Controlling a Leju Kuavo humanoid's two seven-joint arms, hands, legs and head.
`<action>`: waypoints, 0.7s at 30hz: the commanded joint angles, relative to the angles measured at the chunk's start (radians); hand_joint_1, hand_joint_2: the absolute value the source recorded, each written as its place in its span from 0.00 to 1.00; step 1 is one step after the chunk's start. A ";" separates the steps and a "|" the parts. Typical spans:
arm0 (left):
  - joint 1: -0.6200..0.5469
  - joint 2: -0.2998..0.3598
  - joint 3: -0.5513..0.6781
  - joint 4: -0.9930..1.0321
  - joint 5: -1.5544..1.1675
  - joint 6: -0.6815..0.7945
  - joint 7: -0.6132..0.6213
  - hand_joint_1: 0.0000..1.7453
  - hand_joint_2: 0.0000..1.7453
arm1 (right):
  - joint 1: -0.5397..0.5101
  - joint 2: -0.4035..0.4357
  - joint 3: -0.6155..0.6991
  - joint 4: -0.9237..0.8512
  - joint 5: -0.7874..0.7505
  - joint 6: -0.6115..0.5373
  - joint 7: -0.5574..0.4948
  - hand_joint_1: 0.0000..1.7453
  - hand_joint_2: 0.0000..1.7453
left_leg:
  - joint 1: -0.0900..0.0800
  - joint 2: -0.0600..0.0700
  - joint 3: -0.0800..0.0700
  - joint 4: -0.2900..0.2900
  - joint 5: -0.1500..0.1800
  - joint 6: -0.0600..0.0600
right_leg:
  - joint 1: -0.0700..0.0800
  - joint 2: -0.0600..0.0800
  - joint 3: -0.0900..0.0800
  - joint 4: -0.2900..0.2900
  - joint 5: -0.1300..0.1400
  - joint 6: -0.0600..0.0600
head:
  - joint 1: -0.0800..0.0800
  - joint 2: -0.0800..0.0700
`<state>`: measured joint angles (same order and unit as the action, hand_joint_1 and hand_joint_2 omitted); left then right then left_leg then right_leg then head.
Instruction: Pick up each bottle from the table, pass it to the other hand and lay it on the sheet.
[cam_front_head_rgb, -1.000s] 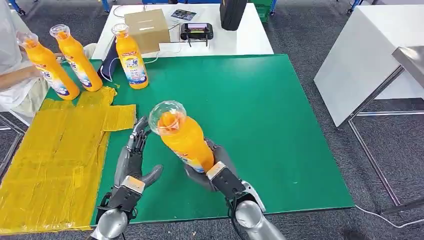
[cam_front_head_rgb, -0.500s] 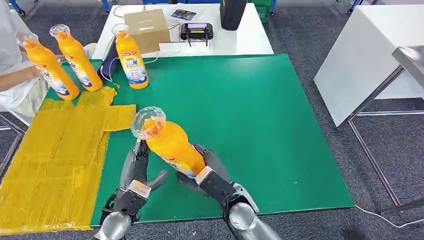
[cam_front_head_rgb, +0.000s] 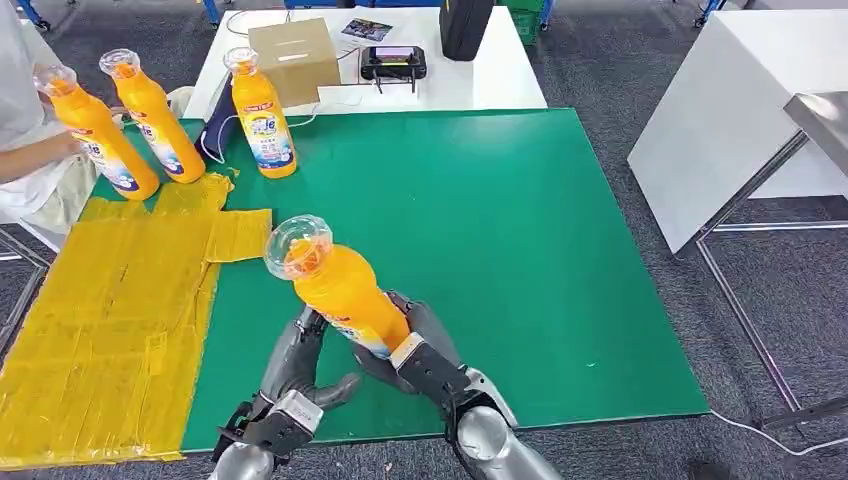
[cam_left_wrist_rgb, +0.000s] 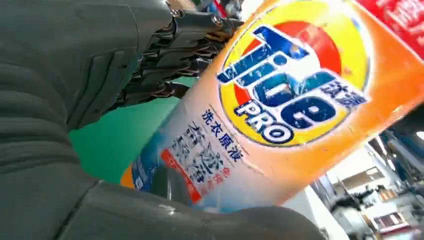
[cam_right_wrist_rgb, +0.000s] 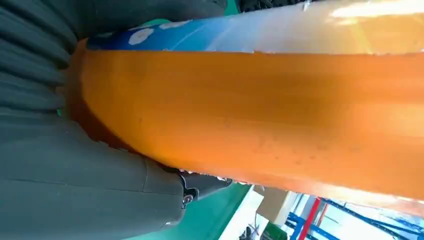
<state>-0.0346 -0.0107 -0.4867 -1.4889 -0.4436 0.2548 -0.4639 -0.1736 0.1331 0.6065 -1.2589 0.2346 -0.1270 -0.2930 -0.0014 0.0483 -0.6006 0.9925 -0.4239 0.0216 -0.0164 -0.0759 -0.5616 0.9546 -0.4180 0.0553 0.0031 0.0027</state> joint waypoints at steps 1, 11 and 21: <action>-0.017 0.020 -0.039 0.023 0.025 -0.026 0.017 0.00 1.00 | -0.047 -0.012 0.065 0.092 0.138 -0.074 0.017 1.00 1.00 | 0.001 -0.002 0.004 0.000 -0.001 -0.001 | 0.000 0.006 0.004 -0.001 -0.001 -0.002 | 0.000 0.000; -0.027 -0.006 0.023 0.032 0.053 -0.031 0.043 0.00 1.00 | -0.078 -0.016 0.200 0.160 0.410 -0.152 0.063 1.00 1.00 | 0.001 -0.002 0.004 -0.001 -0.001 -0.002 | 0.000 0.008 0.004 -0.001 -0.001 -0.003 | 0.000 0.000; -0.038 -0.019 0.049 0.047 0.064 -0.030 0.042 0.00 1.00 | -0.102 -0.007 0.251 0.269 0.403 -0.106 0.053 1.00 1.00 | 0.002 -0.004 0.005 -0.001 -0.001 -0.001 | 0.001 0.005 0.005 -0.002 -0.001 -0.003 | 0.000 0.000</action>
<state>-0.0227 -0.0080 -0.4482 -1.4885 -0.3861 0.2274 -0.4231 -0.2363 0.1347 0.7568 -1.1475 0.6249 -0.2667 -0.2361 -0.0013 0.0486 -0.6006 0.9925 -0.4239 0.0216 -0.0165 -0.0758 -0.5623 0.9546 -0.4180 0.0552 0.0027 0.0027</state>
